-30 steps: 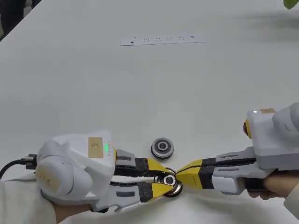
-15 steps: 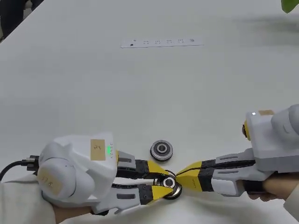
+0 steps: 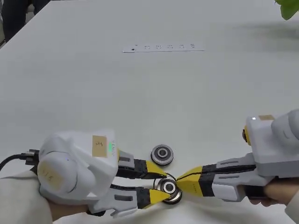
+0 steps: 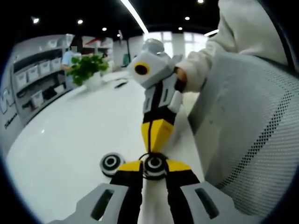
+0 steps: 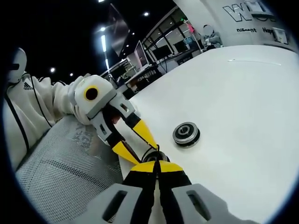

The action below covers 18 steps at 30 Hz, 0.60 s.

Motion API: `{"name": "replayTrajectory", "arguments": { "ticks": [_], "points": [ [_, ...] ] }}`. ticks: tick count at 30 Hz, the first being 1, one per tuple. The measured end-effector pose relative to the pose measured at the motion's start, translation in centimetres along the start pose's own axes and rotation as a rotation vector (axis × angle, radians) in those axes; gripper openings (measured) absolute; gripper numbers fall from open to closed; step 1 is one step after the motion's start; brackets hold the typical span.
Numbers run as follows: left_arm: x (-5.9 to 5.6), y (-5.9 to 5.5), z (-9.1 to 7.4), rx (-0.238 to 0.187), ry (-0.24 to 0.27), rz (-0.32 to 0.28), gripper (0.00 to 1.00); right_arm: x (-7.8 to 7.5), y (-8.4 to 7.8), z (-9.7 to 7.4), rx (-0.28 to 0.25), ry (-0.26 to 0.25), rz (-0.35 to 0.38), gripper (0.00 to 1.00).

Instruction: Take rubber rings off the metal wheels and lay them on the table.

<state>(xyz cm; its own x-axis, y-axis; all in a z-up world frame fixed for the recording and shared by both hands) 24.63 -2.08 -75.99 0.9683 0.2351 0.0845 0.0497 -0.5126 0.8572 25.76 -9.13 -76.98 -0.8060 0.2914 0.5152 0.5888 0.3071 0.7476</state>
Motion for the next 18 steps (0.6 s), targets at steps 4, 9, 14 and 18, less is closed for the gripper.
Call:
{"name": "replayTrajectory", "arguments": {
  "ticks": [4,9,14,18],
  "points": [
    [-0.1,0.8,-0.4,-0.017,-0.006,-0.002,0.25,0.1,0.1,-0.2,-0.002,-0.004,-0.003,0.00],
    [0.1,1.5,-0.9,-0.029,-0.007,-0.007,0.35,0.2,0.3,-0.5,-0.006,-0.008,-0.007,0.00],
    [0.3,2.3,-1.8,-0.043,-0.015,-0.013,0.45,0.4,0.4,-0.9,0.001,-0.009,-0.016,0.00],
    [0.5,2.7,-2.7,-0.045,-0.012,-0.016,0.51,0.5,0.4,-1.4,0.005,-0.010,-0.019,0.00]
  ]
}}
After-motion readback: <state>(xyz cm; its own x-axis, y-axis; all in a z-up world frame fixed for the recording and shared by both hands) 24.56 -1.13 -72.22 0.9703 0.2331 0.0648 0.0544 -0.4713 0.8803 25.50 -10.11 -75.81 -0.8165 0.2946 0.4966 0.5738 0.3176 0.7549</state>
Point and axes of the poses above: the centre of the closed fingertips' face, and the gripper's own axes: z roughly forward along the fingers, x roughly to its left, y roughly out of its top, the point moved 4 cm from there along -z, roughly backward along the fingers, and after that the axes turned 3 degrees about y, right-handed, at the moved point
